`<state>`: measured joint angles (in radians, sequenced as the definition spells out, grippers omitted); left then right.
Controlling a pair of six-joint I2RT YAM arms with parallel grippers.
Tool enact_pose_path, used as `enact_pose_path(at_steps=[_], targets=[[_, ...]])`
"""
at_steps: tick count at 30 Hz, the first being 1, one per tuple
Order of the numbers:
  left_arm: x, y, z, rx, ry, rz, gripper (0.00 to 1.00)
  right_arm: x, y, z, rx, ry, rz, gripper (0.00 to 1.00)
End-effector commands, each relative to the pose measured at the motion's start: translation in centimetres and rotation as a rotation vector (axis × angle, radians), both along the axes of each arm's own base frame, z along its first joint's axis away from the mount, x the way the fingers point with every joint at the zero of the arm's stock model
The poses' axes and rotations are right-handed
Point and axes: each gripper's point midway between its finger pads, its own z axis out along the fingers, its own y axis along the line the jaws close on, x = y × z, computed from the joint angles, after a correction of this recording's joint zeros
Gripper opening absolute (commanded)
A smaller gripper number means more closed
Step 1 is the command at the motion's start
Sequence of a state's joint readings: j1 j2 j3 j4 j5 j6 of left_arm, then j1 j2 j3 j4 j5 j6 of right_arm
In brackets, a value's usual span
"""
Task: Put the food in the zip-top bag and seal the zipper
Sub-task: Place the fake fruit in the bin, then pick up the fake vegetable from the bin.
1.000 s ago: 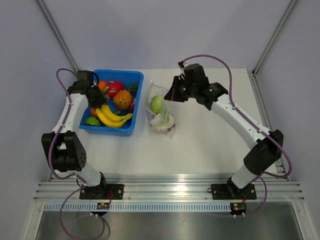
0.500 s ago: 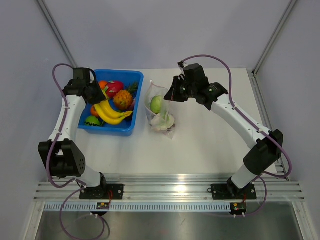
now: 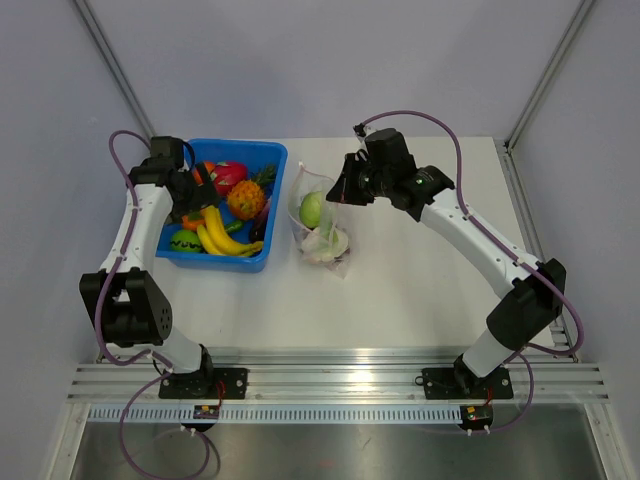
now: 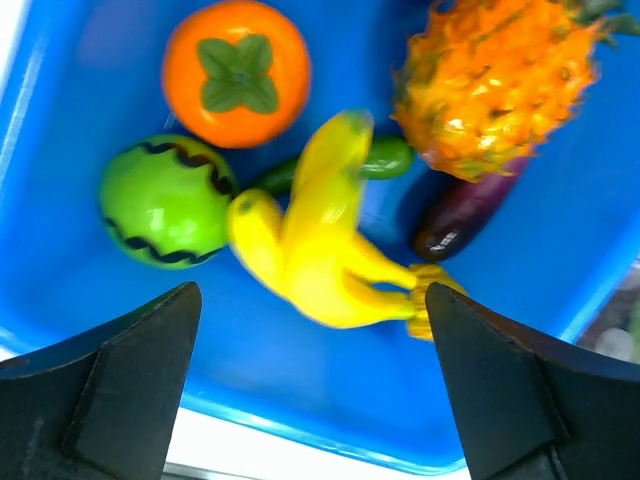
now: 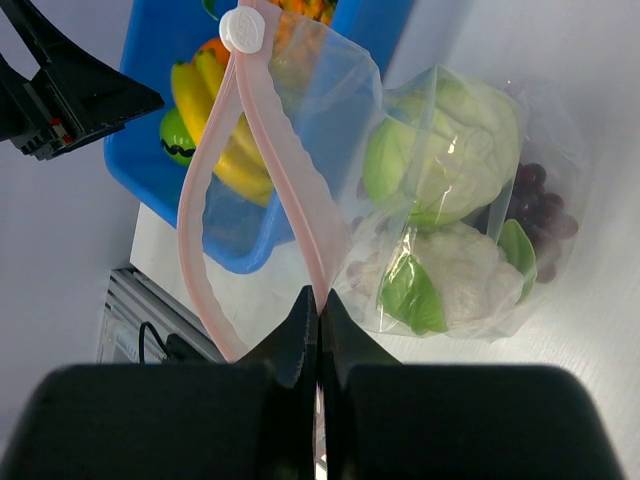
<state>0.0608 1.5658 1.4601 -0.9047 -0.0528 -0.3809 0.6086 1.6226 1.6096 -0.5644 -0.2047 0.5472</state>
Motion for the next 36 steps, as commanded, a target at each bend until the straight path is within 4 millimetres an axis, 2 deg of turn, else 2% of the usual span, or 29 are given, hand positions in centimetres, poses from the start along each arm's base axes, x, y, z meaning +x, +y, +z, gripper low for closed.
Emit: enact_pose_path(at_steps=[1,3,4,6,7,11,14,16,17,18,21,24,27,29,32,36], targets=[[1.1,2.4,3.7,0.113,-0.100,0.063,0.93,0.0,1.4,1.2,0.042,-0.029,0.031,0.00],[2.2,3.8,4.1,0.176,-0.110,0.106,0.87,0.0,1.5,1.3,0.045,-0.028,0.033,0.00],[2.8,4.3,3.0,0.193,-0.077,0.124,0.83,0.0,1.6,1.3,0.044,-0.029,0.035,0.00],[3.6,5.2,2.3,0.234,-0.054,0.164,0.81,-0.1,1.6,1.4,0.044,-0.031,0.034,0.00],[4.2,5.3,0.8,0.230,-0.022,0.171,0.81,0.0,1.6,1.3,0.042,-0.029,0.033,0.00],[5.9,5.4,-2.1,0.192,0.009,0.227,0.83,0.0,1.6,1.2,0.037,-0.030,0.033,0.00],[6.7,5.1,-3.9,0.134,0.002,0.269,0.83,0.0,1.6,1.0,0.032,-0.025,0.039,0.00],[7.0,5.4,-4.4,0.131,-0.007,0.307,0.87,0.0,1.7,0.9,0.028,-0.025,0.041,0.00],[7.0,5.7,-4.9,0.135,0.003,0.323,0.96,0.1,1.7,0.9,0.028,-0.025,0.041,0.00],[7.1,5.8,-5.2,0.131,0.005,0.331,0.98,0.0,1.7,0.9,0.029,-0.024,0.042,0.00],[7.5,5.7,-6.2,0.116,0.011,0.340,0.98,0.1,1.8,0.9,0.027,-0.027,0.046,0.00],[7.9,5.7,-7.3,0.110,0.024,0.356,0.93,0.2,1.9,0.8,0.027,-0.024,0.050,0.00],[7.6,6.0,-8.3,0.123,0.042,0.384,0.87,0.4,2.2,0.6,0.028,-0.021,0.056,0.00],[7.0,6.4,-9.1,0.139,0.054,0.417,0.87,0.5,2.3,0.4,0.029,-0.017,0.058,0.00],[6.3,6.8,-10.0,0.159,0.078,0.458,0.97,0.5,2.5,0.5,0.031,-0.015,0.065,0.00],[5.9,6.7,-11.6,0.156,0.114,0.465,0.99,0.5,2.6,0.2,0.028,-0.008,0.068,0.00]])
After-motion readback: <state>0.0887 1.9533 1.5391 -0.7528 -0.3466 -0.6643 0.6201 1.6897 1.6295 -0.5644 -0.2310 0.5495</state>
